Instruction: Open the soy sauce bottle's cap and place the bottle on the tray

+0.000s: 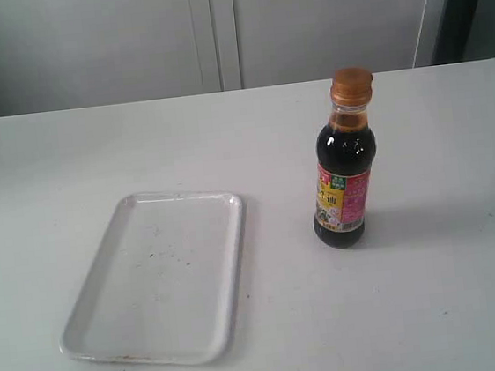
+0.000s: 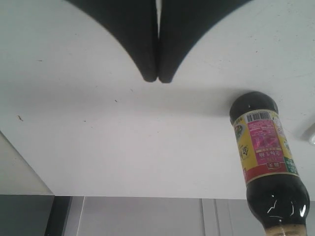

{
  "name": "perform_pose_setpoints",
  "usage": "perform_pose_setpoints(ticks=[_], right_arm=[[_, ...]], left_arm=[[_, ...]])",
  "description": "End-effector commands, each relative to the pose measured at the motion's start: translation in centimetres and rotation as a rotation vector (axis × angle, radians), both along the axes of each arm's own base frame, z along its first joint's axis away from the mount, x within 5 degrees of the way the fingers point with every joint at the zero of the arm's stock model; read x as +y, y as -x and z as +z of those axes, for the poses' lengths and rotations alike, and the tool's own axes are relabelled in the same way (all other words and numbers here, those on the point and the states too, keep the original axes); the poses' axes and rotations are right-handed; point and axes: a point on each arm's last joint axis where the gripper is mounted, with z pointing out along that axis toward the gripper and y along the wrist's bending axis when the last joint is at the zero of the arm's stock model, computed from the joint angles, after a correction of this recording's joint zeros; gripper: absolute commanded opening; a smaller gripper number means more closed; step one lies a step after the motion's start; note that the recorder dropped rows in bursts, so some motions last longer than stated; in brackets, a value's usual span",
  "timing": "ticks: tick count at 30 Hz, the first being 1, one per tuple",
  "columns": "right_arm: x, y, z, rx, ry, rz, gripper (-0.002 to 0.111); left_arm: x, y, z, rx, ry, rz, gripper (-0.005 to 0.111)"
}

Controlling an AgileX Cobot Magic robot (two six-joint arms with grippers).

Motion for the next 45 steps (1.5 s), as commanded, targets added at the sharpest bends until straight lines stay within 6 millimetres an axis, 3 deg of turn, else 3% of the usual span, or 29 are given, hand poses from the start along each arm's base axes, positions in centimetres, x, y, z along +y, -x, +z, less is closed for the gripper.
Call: perform_pose_setpoints(ticks=[1,11,25,37,45], right_arm=[[0.0,0.0,-0.1,-0.006,-0.002,0.003,0.0],[0.0,0.0,-0.1,-0.006,-0.002,0.003,0.0],[0.0,0.0,-0.1,-0.006,-0.002,0.003,0.0],[0.0,0.0,-0.1,-0.006,-0.002,0.003,0.0],[0.0,0.0,-0.1,-0.006,-0.002,0.003,0.0]], left_arm=[[-1.0,-2.7,0.8,0.022,-0.032,-0.08,0.0],[-2.7,-9.2,-0.8,0.153,-0.075,-0.226,0.0],[-5.0,-12.5,-4.3,0.195,-0.076,-0.424,0.0],[-12.1,-14.1,-5.0,0.192,-0.184,-0.662,0.0],[-16.7,-14.0,-6.1,0.177,-0.178,-0.828,0.0]])
